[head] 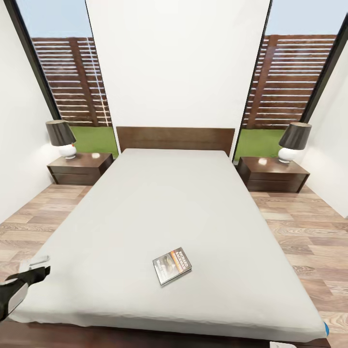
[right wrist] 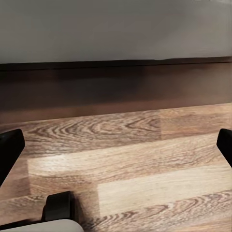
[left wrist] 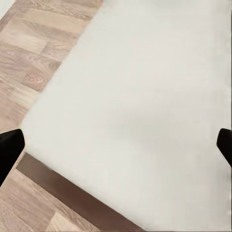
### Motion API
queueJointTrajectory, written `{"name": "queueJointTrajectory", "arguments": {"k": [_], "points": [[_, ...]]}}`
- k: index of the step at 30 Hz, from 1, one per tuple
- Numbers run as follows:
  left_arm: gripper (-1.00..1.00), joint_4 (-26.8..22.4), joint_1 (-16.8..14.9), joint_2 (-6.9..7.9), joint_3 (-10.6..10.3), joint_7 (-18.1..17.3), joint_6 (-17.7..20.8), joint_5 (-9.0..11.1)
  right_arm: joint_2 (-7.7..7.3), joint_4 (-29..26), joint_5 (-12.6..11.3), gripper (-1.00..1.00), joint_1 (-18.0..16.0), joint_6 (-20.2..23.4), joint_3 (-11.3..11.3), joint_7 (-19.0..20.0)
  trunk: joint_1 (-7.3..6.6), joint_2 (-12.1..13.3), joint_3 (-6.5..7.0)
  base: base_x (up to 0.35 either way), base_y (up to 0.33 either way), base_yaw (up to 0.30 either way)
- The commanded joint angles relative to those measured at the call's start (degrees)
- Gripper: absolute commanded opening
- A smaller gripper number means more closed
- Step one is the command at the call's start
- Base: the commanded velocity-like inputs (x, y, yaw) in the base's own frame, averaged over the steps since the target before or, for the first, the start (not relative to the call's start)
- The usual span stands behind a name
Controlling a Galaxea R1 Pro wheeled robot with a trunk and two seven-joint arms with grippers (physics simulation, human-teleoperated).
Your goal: In the bedroom, move the book from the bed onto either nightstand, and place the two sandals side by side next to the bed.
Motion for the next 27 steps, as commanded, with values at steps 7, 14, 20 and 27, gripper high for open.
{"name": "queueJointTrajectory", "arguments": {"k": [7,14,20,27], "points": [[1.0,-3.3,-4.3,-8.37,-1.6,-0.4,6.4,0.1,-0.09,-0.2,0.7,1.0,0.0,-0.1,-0.4,-0.3,0.0,0.0,-0.06,0.0,0.0,0.0],[1.0,-5.1,-5.8,-19.58,-4.7,-0.1,9.1,-4.4,-0.06,-0.5,0.7,1.0,0.1,-0.1,-0.4,-0.3,0.0,0.0,-0.06,0.0,0.0,0.0],[1.0,-5.6,-6.3,-26.06,-5.9,0.6,9.6,-7.9,-0.05,-0.6,0.6,1.0,0.2,-0.1,-0.4,-0.4,0.0,0.0,-0.06,0.0,0.0,0.0],[1.0,-6.3,-7.0,-28.87,-6.2,1.5,9.9,-9.1,-0.05,-0.6,0.5,1.0,0.5,-0.1,-0.4,-0.4,0.0,0.0,-0.06,0.0,0.0,0.0]]}}
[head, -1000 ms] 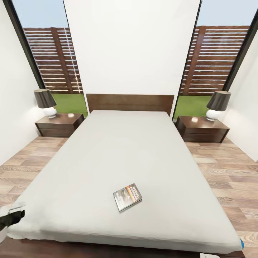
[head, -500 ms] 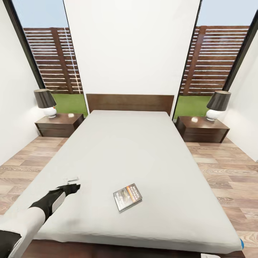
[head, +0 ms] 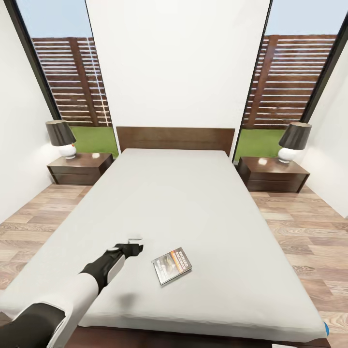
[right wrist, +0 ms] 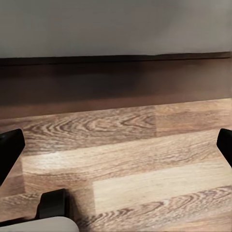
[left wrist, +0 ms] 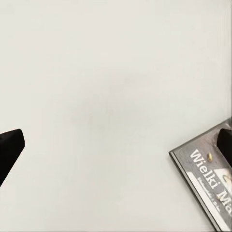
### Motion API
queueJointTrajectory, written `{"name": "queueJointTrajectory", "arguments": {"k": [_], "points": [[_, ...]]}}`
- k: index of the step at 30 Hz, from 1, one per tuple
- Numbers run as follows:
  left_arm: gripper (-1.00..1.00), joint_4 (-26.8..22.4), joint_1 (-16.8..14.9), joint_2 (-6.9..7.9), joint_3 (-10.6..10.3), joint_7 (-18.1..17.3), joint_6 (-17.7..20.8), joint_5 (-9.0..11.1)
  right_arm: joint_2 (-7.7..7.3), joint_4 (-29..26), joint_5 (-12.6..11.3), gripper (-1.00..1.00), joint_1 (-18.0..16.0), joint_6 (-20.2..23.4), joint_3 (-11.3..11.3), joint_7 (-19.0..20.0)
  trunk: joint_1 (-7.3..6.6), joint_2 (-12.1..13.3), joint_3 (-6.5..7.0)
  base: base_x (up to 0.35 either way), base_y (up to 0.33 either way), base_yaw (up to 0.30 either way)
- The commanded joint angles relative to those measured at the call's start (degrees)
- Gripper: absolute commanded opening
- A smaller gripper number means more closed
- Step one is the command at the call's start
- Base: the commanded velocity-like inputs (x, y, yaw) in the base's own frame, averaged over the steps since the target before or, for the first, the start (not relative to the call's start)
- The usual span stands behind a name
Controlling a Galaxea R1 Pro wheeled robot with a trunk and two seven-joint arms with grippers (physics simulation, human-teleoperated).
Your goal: In the bedroom, move the book from the bed onto either nightstand, and place the two sandals side by side next to the bed.
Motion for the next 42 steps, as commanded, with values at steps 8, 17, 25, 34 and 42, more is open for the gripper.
{"name": "queueJointTrajectory", "arguments": {"k": [8,17,25,34,42], "points": [[1.0,-0.4,-0.4,-2.37,-0.6,1.4,0.2,0.0,-0.13,0.0,0.2,1.0,0.7,-0.1,-0.5,-0.3,0.0,0.0,-0.05,0.0,0.0,0.0],[1.0,-0.8,-0.5,-3.0,-0.7,1.3,-0.1,0.0,-0.21,0.0,0.0,1.0,0.9,-0.1,-0.5,-0.4,0.0,0.0,-0.05,0.0,0.0,0.0],[1.0,-2.0,-0.5,-3.02,-0.6,1.7,-0.1,0.1,-0.37,0.0,0.1,1.0,1.0,-0.1,-0.5,-0.3,0.0,0.0,-0.05,0.0,0.0,0.0],[1.0,-3.0,-0.4,-2.98,-0.4,1.7,-0.3,0.1,-0.12,0.1,0.6,1.0,1.5,0.0,-0.5,-0.3,0.0,0.0,-0.05,0.0,0.0,0.0],[1.0,-3.2,-0.4,-2.97,-0.6,1.8,-0.4,0.0,0.0,0.3,0.8,1.0,1.7,-0.1,-0.4,-0.3,0.0,0.0,-0.05,0.0,-0.029,0.0]]}}
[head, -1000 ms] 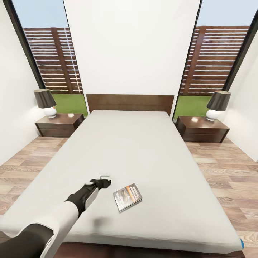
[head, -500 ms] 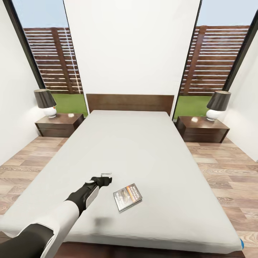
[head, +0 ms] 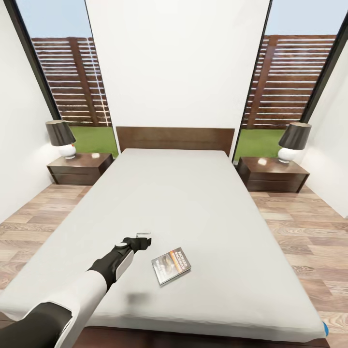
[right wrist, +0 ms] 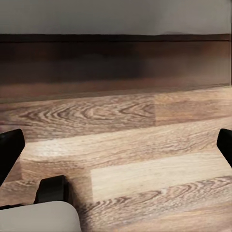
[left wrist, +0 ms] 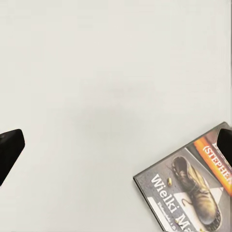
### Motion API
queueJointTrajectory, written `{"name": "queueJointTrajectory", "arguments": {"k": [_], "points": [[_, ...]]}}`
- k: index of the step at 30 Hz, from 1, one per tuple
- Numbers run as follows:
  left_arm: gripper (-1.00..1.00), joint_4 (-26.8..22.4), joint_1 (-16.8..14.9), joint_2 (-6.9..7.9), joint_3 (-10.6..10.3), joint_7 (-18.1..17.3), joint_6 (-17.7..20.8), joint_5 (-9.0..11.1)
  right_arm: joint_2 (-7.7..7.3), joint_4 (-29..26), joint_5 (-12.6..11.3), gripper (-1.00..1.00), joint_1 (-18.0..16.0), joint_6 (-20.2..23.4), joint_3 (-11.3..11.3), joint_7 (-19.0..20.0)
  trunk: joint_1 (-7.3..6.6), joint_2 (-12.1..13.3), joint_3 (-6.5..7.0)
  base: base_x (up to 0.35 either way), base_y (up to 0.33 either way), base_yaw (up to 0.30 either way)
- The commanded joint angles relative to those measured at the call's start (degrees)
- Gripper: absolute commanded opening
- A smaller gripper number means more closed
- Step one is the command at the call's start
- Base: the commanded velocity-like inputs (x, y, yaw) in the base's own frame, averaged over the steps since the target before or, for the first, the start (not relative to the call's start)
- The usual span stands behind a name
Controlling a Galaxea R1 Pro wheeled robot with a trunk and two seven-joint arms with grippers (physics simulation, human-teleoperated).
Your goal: In the bedroom, move the book from the bed onto either nightstand, and place the two sandals side by side next to the bed.
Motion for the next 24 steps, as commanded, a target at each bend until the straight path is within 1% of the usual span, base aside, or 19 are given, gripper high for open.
{"name": "queueJointTrajectory", "arguments": {"k": [1,8,16,24], "points": [[1.0,-0.1,0.0,0.04,-0.5,0.5,0.3,0.6,-0.02,0.1,0.6,1.0,0.0,-0.1,-0.5,-0.3,0.0,0.0,-0.05,0.0,-0.111,0.0],[1.0,-0.2,0.0,0.08,-0.6,0.6,0.2,0.6,-0.03,0.0,0.6,1.0,0.1,-0.1,-0.5,-0.3,0.0,0.0,-0.05,0.0,-0.135,0.0],[1.0,-0.3,0.0,0.09,-0.7,0.5,0.3,0.6,-0.25,-0.2,0.2,1.0,0.1,-0.1,-0.5,-0.3,0.0,0.0,-0.05,0.0,-0.043,-0.003],[1.0,-0.2,0.0,0.04,-0.7,0.6,0.3,0.6,-0.36,-0.2,0.2,1.0,0.1,-0.1,-0.5,-0.3,0.0,0.0,0.05,0.0,-0.035,-0.096]]}}
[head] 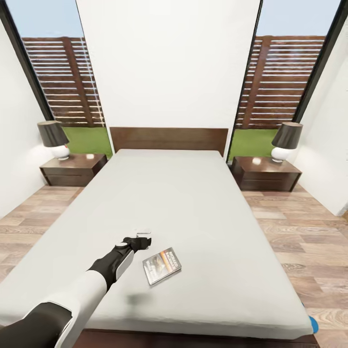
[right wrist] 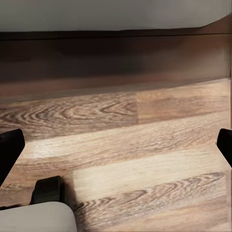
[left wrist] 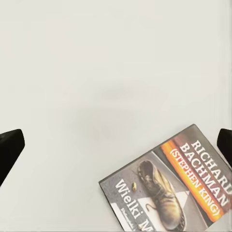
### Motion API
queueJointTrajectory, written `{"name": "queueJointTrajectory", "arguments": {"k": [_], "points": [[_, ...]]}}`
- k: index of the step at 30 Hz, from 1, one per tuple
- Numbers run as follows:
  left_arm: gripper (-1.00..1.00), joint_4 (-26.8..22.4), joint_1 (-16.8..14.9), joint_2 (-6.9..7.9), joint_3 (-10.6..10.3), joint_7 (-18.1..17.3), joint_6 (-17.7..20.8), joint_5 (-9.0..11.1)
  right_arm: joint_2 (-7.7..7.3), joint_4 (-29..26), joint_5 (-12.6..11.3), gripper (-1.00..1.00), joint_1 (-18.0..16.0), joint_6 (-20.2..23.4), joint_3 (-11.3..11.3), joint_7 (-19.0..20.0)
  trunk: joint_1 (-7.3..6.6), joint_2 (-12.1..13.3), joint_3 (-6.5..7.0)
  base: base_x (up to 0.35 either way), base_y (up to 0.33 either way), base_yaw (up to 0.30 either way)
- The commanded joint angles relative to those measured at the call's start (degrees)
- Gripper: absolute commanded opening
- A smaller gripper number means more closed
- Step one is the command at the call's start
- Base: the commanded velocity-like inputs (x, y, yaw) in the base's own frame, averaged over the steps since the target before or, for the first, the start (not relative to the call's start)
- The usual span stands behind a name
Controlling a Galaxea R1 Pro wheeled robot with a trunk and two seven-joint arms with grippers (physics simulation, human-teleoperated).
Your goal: In the bedroom, move the book from the bed onto either nightstand, and place the two sandals side by side next to the bed.
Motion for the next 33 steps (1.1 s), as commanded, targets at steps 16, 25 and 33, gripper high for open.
{"name": "queueJointTrajectory", "arguments": {"k": [16,25,33], "points": [[1.0,-0.1,0.0,0.03,-0.5,0.4,0.2,0.6,0.19,0.0,1.0,1.0,0.0,-0.1,-0.5,-0.3,0.0,0.0,0.02,0.0,-0.092,-0.041],[1.0,-0.1,0.0,0.02,-0.5,0.3,0.2,0.5,0.27,0.1,1.0,1.0,0.0,-0.1,-0.5,-0.3,0.0,0.0,0.02,0.035,-0.008,-0.003],[1.0,0.1,0.0,0.02,-0.6,0.2,0.3,0.4,0.3,0.1,1.1,1.0,0.0,-0.1,-0.4,-0.3,0.0,0.0,0.02,0.196,-0.002,-0.001]]}}
